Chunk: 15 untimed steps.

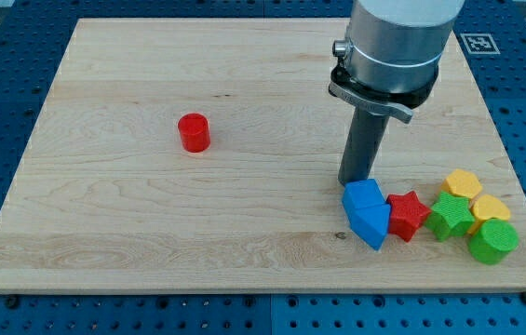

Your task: Push red circle closer to blue cube

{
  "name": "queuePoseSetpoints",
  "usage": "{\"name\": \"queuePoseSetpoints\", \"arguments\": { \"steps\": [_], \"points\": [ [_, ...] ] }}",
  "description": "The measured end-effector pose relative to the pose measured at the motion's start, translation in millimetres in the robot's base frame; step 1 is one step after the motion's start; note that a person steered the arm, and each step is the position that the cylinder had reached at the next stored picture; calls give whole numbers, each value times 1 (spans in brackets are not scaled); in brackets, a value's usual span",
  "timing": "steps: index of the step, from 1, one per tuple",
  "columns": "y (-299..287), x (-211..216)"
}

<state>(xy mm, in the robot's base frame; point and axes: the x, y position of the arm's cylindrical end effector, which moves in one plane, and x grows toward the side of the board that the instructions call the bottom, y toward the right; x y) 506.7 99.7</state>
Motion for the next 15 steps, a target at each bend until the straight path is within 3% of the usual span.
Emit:
{"name": "queuePoseSetpoints", "arguments": {
  "steps": [3,6,7,8,13,15],
  "points": [
    [-8,12],
    [-146,-1],
    [-215,-23],
    [-224,-61],
    [-210,-81],
    [-108,-79]
  ]
}}
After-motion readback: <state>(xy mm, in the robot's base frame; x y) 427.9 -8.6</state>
